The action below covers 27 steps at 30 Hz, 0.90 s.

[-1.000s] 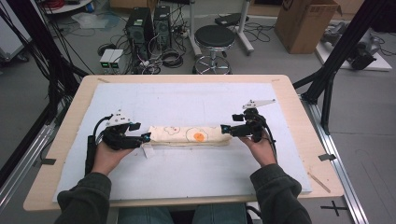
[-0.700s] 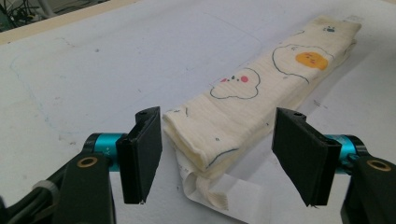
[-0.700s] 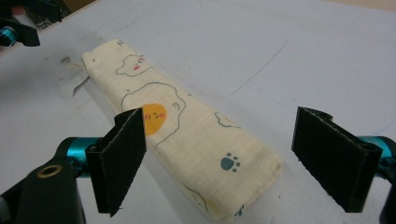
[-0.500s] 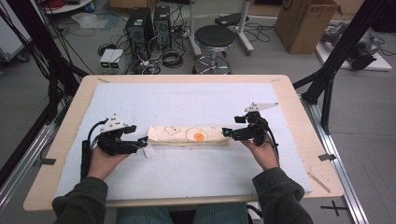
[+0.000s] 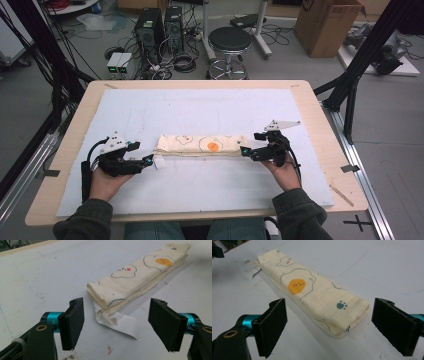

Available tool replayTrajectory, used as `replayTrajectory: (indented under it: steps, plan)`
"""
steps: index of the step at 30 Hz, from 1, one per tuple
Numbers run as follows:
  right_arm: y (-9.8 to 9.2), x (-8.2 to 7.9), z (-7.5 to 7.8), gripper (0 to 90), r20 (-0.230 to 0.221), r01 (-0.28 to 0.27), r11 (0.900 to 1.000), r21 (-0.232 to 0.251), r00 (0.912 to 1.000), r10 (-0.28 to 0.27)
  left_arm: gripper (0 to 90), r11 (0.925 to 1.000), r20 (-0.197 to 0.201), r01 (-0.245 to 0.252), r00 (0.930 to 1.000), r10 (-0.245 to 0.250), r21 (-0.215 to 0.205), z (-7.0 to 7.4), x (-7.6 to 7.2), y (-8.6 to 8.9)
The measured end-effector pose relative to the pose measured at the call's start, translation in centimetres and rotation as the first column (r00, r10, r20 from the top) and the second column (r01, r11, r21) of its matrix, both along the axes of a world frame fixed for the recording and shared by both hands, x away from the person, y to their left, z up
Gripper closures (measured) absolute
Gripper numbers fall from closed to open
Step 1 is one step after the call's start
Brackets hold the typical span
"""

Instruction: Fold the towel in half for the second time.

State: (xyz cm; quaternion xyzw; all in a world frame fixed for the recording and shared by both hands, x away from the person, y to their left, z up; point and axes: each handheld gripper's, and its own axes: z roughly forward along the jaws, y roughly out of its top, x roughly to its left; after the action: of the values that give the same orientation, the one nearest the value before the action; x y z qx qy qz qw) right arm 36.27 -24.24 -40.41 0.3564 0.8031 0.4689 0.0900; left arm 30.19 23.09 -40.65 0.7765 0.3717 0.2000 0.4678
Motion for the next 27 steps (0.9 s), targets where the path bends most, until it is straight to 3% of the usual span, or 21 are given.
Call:
replayTrajectory:
  steps: [4, 13, 21, 27]
  plan:
    - [-0.4, -0.3, -0.5, 12.3, -0.002, 0.008, 1.0, -0.002, 1.0, -0.008, 28.8, 1.0, 0.005, -0.002, 1.0, 0.002, -0.008, 0.0, -0.3, 0.0]
    - [-1.0, -1.7, -0.8, 12.1, 0.019, 0.011, 1.0, -0.003, 0.9998, -0.011, 27.3, 0.9998, 0.004, 0.012, 0.9999, -0.012, 0.016, -0.3, -1.5, 0.2]
    - [-1.6, -2.8, -1.1, 12.1, 0.022, 0.018, 1.0, -0.013, 0.9996, -0.018, 26.1, 0.9996, 0.001, -0.005, 1.0, 0.005, 0.027, -0.6, -2.6, 0.6]
    - [-1.9, -3.9, -1.2, 12.0, 0.039, 0.015, 0.999, -0.028, 0.9991, -0.014, 25.7, 0.9995, 0.02, -0.022, 0.9996, 0.021, 0.024, -0.4, -3.6, 1.0]
